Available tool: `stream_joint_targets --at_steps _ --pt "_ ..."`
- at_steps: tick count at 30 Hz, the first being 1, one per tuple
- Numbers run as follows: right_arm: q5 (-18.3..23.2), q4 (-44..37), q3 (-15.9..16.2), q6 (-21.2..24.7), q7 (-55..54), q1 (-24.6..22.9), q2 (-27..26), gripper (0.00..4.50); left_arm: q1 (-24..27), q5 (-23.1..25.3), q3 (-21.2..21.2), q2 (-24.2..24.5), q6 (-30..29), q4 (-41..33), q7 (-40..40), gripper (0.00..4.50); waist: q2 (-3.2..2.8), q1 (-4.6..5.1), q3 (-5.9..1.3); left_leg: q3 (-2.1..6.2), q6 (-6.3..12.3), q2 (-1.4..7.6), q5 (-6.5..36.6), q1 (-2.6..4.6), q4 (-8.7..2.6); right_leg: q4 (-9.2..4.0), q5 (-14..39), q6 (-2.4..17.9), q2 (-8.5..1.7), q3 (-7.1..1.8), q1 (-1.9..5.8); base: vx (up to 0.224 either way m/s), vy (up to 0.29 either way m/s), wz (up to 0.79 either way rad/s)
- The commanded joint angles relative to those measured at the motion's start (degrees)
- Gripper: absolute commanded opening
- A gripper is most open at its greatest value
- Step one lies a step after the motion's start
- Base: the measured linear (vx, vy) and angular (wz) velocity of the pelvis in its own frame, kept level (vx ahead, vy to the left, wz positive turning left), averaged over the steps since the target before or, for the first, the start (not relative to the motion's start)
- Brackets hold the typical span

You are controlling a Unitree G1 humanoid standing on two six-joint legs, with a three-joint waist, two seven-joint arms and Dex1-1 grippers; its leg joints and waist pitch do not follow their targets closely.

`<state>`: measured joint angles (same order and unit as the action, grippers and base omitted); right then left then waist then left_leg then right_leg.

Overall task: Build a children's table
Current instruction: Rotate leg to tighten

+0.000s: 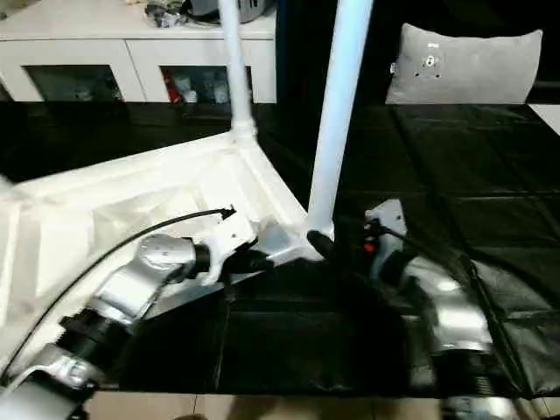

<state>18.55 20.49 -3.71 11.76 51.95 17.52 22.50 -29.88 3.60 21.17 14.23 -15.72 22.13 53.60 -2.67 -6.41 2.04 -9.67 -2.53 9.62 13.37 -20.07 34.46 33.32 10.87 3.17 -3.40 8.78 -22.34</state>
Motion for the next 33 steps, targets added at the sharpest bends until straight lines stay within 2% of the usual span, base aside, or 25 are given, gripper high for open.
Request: stream_joint_targets --at_steps 1,4,7,9,12,14,15,16,19,23,26,28,31,33 --pt "1.1 -2.7 1.5 0.4 6.1 -0.2 2.9 4.47 -0.1 0.7 3.3 2.4 4.2 1.0 6.6 0.00 0.88 -0.40 -3.28 1.66 9.05 4.23 0.0 -0.23 -3.22 -4.46 13.3 3.9 -6.58 -4.38 3.61 0.000 0.000 0.00" --pt "-0.5 -4.4 4.6 -2.3 12.6 -0.6 6.7 4.47 -0.6 0.6 5.1 5.2 7.8 2.0 12.4 0.00 0.88 -0.84 -3.32 1.50 8.41 4.41 0.5 -0.05 -3.23 -4.33 14.0 3.5 -6.64 -4.49 3.45 0.000 0.000 0.00" --pt "-0.4 -5.4 6.3 -1.9 16.0 -0.8 8.3 4.47 -1.1 0.9 6.0 6.3 9.0 2.6 14.6 0.00 0.90 -1.55 -3.39 1.51 8.30 4.56 0.4 0.05 -3.22 -4.20 13.7 3.7 -6.59 -4.51 3.43 0.000 0.000 0.00" --pt "-1.1 -6.0 8.5 -1.5 19.1 -0.7 9.9 4.47 -1.5 0.7 6.9 7.4 10.4 2.9 17.8 0.00 0.87 -2.06 -3.60 1.67 8.40 4.90 -0.8 0.07 -3.16 -3.73 11.3 4.8 -6.83 -4.60 3.40 0.000 0.000 0.00" --pt "-2.3 -5.9 11.1 -0.1 21.9 -0.3 11.0 4.47 -2.3 0.7 8.0 8.3 12.3 4.0 21.4 0.00 0.89 -2.36 -3.64 1.64 8.51 4.88 -1.4 -0.05 -3.05 -3.41 9.6 5.5 -6.92 -4.67 3.44 0.000 0.000 0.00" --pt "-3.0 -5.4 12.7 -0.5 23.2 0.1 10.9 4.47 -2.7 0.8 8.6 8.6 13.4 4.5 23.1 0.00 0.96 -2.44 -3.58 1.55 8.17 4.71 -0.7 -0.07 -3.09 -3.65 10.9 5.2 -6.94 -4.60 3.48 0.000 0.000 0.00" --pt "-3.2 -5.3 12.9 -0.7 23.3 0.2 10.8 4.47 -2.8 0.8 8.7 8.6 13.6 4.7 23.4 0.00 0.93 -2.50 -3.56 1.50 7.81 4.70 -0.3 -0.04 -3.14 -3.77 11.9 5.0 -6.95 -4.60 3.51 0.000 0.000 0.00" --pt "-3.4 -5.1 13.2 -0.9 23.4 0.3 10.8 4.31 -2.9 0.8 8.8 8.6 13.8 4.8 23.6 0.00 1.28 -2.50 -3.54 1.47 7.75 4.69 -0.3 -0.06 -3.16 -3.83 12.3 4.8 -6.89 -4.58 3.51 0.000 0.000 0.00" --pt "-4.0 -3.8 13.8 -1.4 22.6 1.1 10.1 4.09 -3.2 0.5 8.9 8.3 14.4 5.1 24.2 0.00 1.11 -2.73 -3.56 1.57 7.20 4.90 -0.2 0.06 -3.21 -3.77 13.1 4.6 -6.94 -4.66 3.38 0.000 0.000 0.00" --pt "-3.1 -4.2 13.9 0.5 23.5 1.0 10.4 3.78 -3.3 0.1 8.7 8.1 14.5 5.4 24.6 0.00 1.05 -3.06 -3.68 1.66 7.06 5.16 -0.7 0.15 -3.20 -3.49 11.5 5.1 -7.06 -4.77 3.37 0.000 0.000 0.00" --pt "-2.9 -4.6 13.8 0.6 23.8 0.8 10.4 3.59 -3.3 0.0 8.5 8.0 14.8 5.6 24.9 0.00 1.11 -3.11 -3.72 1.54 7.30 4.93 -0.9 0.02 -3.05 -3.43 10.6 5.2 -7.05 -4.75 3.42 0.000 0.000 0.00" --pt "-2.9 -4.7 13.9 0.6 24.0 0.6 10.4 3.29 -3.3 0.0 8.4 8.0 14.9 5.8 25.2 0.00 1.12 -3.11 -3.71 1.55 7.16 4.90 -0.8 0.00 -3.09 -3.49 11.2 5.0 -7.03 -4.71 3.48 0.000 0.000 0.00" --pt "-2.9 -4.9 14.0 0.6 24.1 0.3 10.4 3.23 -3.3 -0.1 8.4 8.0 15.0 6.1 25.4 0.00 1.14 -3.14 -3.69 1.54 7.00 4.87 -0.7 0.02 -3.13 -3.62 12.0 4.5 -7.00 -4.69 3.49 0.000 0.000 0.00" --pt "-2.5 -5.2 13.9 1.0 24.1 0.0 10.2 2.88 -3.3 -0.4 8.3 8.0 14.7 6.1 25.4 0.00 1.14 -3.16 -3.67 1.53 6.98 4.86 -0.5 0.05 -3.13 -3.66 12.3 4.5 -6.94 -4.66 3.44 0.000 0.000 0.00"
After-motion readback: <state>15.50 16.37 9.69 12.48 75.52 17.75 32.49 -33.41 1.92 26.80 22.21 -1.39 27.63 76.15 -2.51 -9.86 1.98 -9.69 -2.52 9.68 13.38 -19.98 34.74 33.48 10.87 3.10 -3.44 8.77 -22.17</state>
